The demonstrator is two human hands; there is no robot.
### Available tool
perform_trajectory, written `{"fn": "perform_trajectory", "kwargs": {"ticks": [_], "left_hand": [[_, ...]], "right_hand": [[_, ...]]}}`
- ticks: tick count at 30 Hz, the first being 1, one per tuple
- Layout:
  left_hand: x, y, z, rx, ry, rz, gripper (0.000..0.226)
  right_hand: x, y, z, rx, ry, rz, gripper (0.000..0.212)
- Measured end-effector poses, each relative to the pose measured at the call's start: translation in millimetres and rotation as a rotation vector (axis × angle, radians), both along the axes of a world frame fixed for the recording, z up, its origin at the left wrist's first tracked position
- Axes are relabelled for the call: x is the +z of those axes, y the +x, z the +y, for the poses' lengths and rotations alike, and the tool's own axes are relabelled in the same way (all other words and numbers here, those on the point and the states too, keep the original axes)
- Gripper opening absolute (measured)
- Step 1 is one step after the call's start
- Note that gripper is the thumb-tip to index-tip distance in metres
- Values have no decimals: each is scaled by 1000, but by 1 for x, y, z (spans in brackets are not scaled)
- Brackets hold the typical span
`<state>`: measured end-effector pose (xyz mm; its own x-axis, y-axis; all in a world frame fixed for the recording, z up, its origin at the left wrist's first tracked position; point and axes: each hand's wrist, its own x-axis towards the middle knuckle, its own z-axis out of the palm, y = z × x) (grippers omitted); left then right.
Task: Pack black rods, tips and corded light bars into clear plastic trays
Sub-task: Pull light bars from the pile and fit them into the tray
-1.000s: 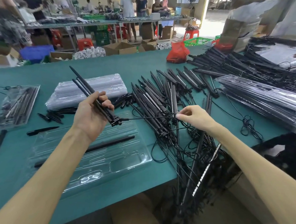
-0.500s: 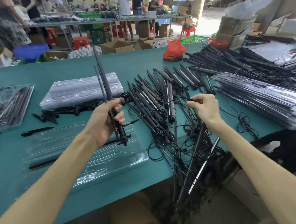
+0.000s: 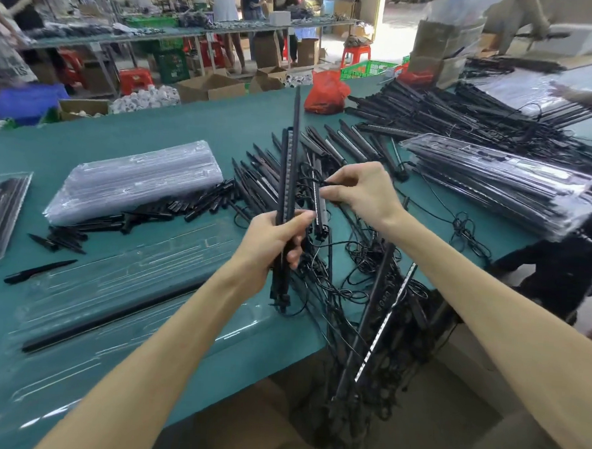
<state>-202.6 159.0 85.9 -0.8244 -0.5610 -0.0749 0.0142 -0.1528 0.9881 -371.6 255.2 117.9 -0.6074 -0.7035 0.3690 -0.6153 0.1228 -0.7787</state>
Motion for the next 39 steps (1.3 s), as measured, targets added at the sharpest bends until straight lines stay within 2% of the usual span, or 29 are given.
{"fn": "perform_trajectory", "kwargs": {"ticks": [4, 7, 9, 16, 18, 21, 23, 26, 28, 30, 33, 35, 36, 37, 39], "left_hand": [[2, -27, 18, -22, 143, 18, 26], [-1, -39, 25, -11, 245, -20, 36], [-5, -45, 31, -43, 295, -18, 34], [-7, -57, 44, 27, 219, 1, 16], [-7, -59, 46, 89, 204, -13, 14], [-7, -63, 47, 153, 211, -19, 12], [-5, -67, 46, 164, 208, -18, 12], [1, -73, 44, 189, 212, -16, 17], [6, -78, 44, 194, 200, -9, 16], [10, -83, 46, 194, 185, -1, 17], [15, -86, 50, 170, 168, 9, 30], [17, -85, 51, 151, 147, 13, 33], [18, -84, 52, 147, 141, 14, 33], [20, -83, 51, 149, 144, 15, 32], [26, -82, 46, 158, 189, 42, 29]], "right_hand": [[-4, -3, 8, 50, -16, -80, 12], [-8, -9, 16, 17, -44, -95, 12], [-11, -11, 18, 6, -46, -129, 12], [-12, -1, 24, 73, -54, -269, 10], [-14, 1, 30, 49, -10, -214, 15], [-28, 11, 54, -144, -1, -4, 26], [-41, 29, 81, -277, -92, 82, 18], [-72, 64, 126, -365, -165, 107, 7], [-95, 89, 150, -404, -131, 45, 13], [-114, 111, 160, -426, 11, -115, 20], [-132, 130, 156, -446, 249, -267, 53], [-131, 134, 143, -421, 292, -337, 81], [-129, 133, 135, -420, 294, -363, 88], [-126, 132, 127, -425, 295, -378, 86], [-121, 127, 117, -456, 281, -378, 61]]}}
